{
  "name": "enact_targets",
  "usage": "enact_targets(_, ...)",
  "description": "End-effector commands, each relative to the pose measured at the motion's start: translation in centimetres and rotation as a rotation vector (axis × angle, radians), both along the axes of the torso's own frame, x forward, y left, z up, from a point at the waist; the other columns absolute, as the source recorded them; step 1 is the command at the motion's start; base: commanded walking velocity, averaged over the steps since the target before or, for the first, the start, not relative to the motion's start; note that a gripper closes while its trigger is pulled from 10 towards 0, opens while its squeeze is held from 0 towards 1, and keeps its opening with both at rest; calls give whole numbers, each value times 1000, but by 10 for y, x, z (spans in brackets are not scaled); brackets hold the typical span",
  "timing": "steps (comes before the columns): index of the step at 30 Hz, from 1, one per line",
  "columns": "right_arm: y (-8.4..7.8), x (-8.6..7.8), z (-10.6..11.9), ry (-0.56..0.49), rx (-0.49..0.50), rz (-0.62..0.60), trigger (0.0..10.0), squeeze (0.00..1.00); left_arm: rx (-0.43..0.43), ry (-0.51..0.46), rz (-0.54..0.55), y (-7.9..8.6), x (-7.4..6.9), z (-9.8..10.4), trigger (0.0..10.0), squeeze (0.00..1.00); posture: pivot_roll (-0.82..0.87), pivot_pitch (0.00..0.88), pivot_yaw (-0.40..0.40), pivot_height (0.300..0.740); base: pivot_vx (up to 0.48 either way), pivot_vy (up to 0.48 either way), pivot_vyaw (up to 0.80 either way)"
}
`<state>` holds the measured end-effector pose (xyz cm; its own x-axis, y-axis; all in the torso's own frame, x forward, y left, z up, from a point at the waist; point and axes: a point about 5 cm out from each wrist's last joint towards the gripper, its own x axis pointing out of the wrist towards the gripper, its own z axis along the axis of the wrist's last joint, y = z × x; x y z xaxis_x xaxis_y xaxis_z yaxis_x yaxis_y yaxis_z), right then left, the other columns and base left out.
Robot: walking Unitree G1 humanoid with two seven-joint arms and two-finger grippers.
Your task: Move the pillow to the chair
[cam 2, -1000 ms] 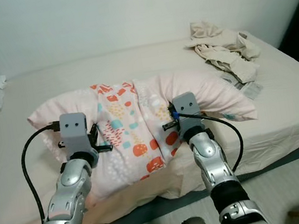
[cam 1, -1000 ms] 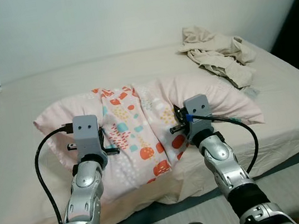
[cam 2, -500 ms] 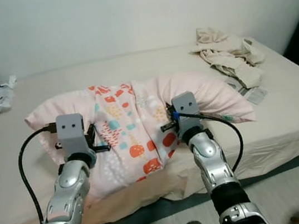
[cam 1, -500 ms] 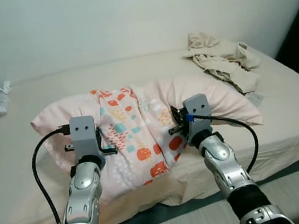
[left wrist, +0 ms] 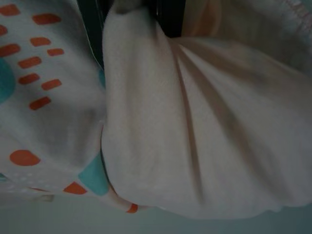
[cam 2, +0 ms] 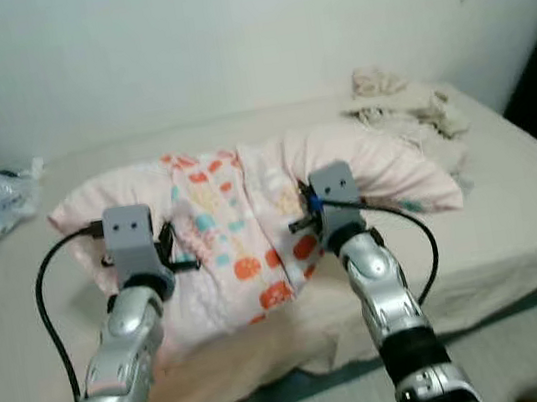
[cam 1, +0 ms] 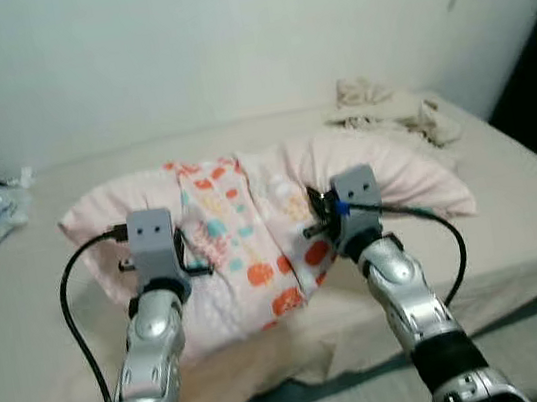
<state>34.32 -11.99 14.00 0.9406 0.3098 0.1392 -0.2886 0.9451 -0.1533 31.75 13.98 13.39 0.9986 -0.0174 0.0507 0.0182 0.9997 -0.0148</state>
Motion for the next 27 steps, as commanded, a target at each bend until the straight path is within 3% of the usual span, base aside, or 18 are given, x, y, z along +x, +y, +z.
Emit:
enact_targets(1, 13, -1, 14, -65, -3, 62, 10000, 0, 6, -49, -64, -15, 1, 8, 10000, 0, -59, 49, -70, 740, 0, 0, 0)
enact_targets(10, 16, 1, 17, -78, -63, 51, 10000, 0, -3, -51, -62, -15, 1, 8, 10000, 0, -64, 44, -73, 740, 0, 0, 0)
enact_targets(14, 17, 1, 13, -41, -40, 67, 10000, 0, -4, -42, -61, -16, 1, 5, 10000, 0, -65, 44, -73, 740, 0, 0, 0)
enact_targets(19, 15, 1, -6, 66, -33, 56, 10000, 0, 45, 46, -34, -9, 0, -12, 10000, 0, -67, 44, -74, 740, 0, 0, 0)
enact_targets(21, 15, -4, -25, 141, -62, 94, 10000, 0, 160, 101, -44, 0, -4, -32, 10000, 0, -71, 43, -75, 740, 0, 0, 0)
enact_targets(22, 15, -4, -25, 141, -62, 94, 10000, 0, 160, 101, -44, 0, -4, -32, 10000, 0, -71, 43, -75, 740, 0, 0, 0)
enact_targets(23, 14, -14, -53, 225, -155, 135, 10000, 0, 191, 172, -80, 11, -12, -51, 10000, 0, -70, 44, -72, 740, 0, 0, 0)
enact_targets(27, 10, -24, -76, 288, -237, 144, 10000, 0, 129, 263, -103, 18, -20, -70, 10000, 0, -70, 44, -72, 740, 0, 0, 0)
